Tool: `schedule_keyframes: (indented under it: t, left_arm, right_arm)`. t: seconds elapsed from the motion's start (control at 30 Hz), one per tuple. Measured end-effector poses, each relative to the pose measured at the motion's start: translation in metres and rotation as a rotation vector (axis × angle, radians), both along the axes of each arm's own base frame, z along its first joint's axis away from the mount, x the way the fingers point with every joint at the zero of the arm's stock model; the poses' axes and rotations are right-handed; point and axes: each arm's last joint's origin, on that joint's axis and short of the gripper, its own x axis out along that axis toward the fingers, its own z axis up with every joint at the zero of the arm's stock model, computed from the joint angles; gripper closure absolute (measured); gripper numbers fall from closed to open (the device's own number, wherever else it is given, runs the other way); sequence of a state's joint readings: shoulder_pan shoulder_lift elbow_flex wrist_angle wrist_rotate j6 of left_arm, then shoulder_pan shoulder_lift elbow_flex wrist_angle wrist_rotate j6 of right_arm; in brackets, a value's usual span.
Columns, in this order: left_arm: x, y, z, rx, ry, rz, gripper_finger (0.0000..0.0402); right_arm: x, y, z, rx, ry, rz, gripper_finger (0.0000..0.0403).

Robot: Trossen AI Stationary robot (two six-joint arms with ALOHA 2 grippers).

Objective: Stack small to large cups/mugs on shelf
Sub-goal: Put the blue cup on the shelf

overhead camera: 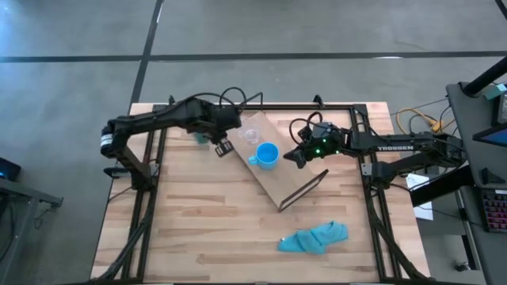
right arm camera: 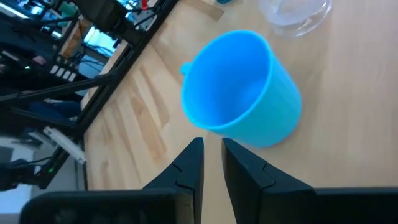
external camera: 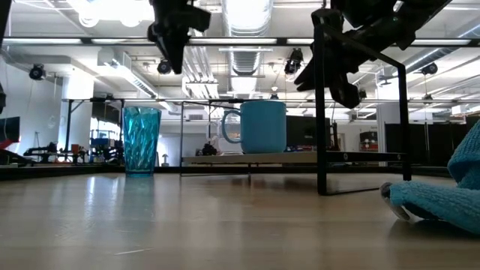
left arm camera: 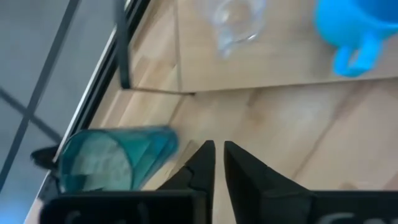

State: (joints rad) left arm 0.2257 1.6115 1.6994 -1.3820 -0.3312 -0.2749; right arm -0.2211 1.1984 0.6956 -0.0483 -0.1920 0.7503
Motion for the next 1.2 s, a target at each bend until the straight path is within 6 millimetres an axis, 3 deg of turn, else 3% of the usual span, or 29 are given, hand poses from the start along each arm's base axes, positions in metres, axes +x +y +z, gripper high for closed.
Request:
schedule_keyframes:
  t: [0.3, 0.43, 0.7, 0.97, 1.2]
  left_arm:
    - [-0.01, 0.025, -0.005, 0.038, 0.057, 0.077, 0.0331]
    - [-0.013, 0.033, -0.004, 0.055, 0.068, 0.089, 0.0329]
    - [-0.02, 0.048, -0.007, -0.055, 0.051, 0.129, 0.0329]
    - [-0.041, 0.07, -0.009, -0.105, 0.083, 0.378, 0.0329]
    - [-0.047, 0.081, -0.01, -0.158, 0.06, 0.414, 0.0329]
  right_arm:
    - [0.0, 0.001, 0.0, 0.006, -0.003, 0.02, 0.0351]
    - [0.0, 0.001, 0.0, -0.066, -0.004, 0.063, 0.0351]
    - [0.0, 0.001, 0.0, -0.039, -0.003, 0.046, 0.0351]
    - [0.0, 0.001, 0.0, -0.038, -0.003, 0.044, 0.0351]
    - [0.0, 0.001, 0.0, -0.038, -0.003, 0.044, 0.0351]
